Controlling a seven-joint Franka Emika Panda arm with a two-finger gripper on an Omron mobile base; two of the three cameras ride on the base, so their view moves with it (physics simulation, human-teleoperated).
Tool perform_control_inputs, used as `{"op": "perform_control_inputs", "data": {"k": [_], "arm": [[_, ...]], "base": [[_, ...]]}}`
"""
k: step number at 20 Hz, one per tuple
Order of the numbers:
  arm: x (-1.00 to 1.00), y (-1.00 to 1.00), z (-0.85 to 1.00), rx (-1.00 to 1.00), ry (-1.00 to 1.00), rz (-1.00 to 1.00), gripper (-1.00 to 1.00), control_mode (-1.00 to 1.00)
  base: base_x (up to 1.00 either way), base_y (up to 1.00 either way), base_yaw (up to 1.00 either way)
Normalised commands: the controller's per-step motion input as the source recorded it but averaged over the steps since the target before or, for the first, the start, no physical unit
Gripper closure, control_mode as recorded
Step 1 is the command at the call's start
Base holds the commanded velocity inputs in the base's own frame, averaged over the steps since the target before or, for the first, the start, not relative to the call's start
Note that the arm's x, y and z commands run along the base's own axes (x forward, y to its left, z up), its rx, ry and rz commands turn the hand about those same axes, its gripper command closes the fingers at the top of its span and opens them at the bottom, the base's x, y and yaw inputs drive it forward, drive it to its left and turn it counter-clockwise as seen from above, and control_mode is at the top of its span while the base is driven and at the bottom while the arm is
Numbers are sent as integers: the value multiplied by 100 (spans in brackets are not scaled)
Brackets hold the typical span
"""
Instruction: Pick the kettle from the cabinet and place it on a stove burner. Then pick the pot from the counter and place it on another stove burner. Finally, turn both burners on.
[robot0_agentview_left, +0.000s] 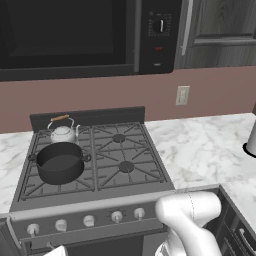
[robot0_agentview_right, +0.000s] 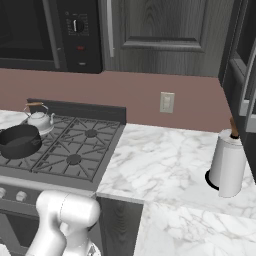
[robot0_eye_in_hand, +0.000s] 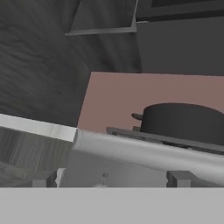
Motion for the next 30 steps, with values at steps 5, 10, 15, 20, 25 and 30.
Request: {"op": "perform_control_inputs", "data": {"k": [5,10,15,20,25,30], "arm": [[11,0,0,7,1,0,-100,-100],[25,0,0,9,5,0,-100,-100],[35,0,-1,7,9,-2,-100,-100],[29,1,-7,3,7,-3,-100,-100],[6,11,-12,0,3,0,-100,-100],[0,12,-9,2,0,0,-100,-100]], "base": [[0,0,0],[0,0,0],[0,0,0],[0,0,0],[0,0,0],[0,0,0]]}}
